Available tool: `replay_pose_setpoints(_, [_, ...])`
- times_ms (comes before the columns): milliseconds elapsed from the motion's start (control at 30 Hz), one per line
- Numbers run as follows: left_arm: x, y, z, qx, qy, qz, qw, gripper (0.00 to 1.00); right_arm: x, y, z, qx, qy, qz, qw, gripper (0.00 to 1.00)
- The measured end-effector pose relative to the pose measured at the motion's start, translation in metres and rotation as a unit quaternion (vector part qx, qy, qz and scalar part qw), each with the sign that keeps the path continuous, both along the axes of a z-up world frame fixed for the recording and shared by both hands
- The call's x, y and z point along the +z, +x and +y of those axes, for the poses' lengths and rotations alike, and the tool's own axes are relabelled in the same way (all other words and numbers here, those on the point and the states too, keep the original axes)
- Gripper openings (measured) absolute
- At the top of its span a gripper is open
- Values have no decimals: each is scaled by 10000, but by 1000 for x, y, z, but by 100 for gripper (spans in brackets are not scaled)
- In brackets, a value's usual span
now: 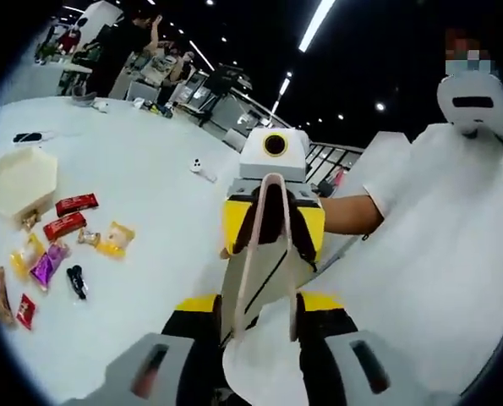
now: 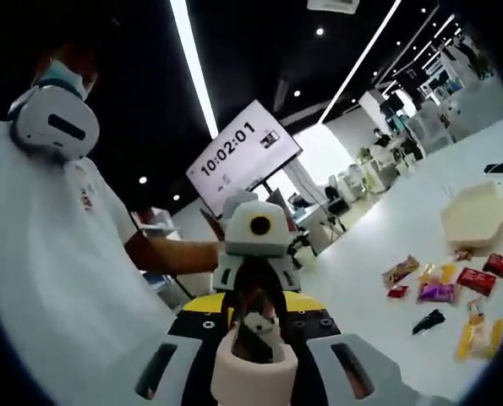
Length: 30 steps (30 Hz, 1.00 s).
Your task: Place the target food into the container with the food tongs after gripping and lifting it, then release it inside without dropping or visibly crushing the food.
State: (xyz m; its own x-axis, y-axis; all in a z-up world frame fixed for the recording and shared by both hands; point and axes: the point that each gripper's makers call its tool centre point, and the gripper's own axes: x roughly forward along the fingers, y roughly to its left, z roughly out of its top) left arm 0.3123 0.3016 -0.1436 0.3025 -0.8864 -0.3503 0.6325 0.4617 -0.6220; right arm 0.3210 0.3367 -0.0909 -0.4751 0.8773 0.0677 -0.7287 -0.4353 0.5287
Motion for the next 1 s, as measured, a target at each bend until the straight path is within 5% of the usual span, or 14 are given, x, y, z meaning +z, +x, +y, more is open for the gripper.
replay_pose_setpoints(167, [-4, -8, -5, -156, 62, 228, 9996, 24, -4, -6, -2, 141, -140, 21, 9998, 23])
replay_pose_setpoints(1000, [15, 3, -5, 174, -223, -194, 9994, 18, 2, -11, -1, 160, 85, 210, 9996, 31])
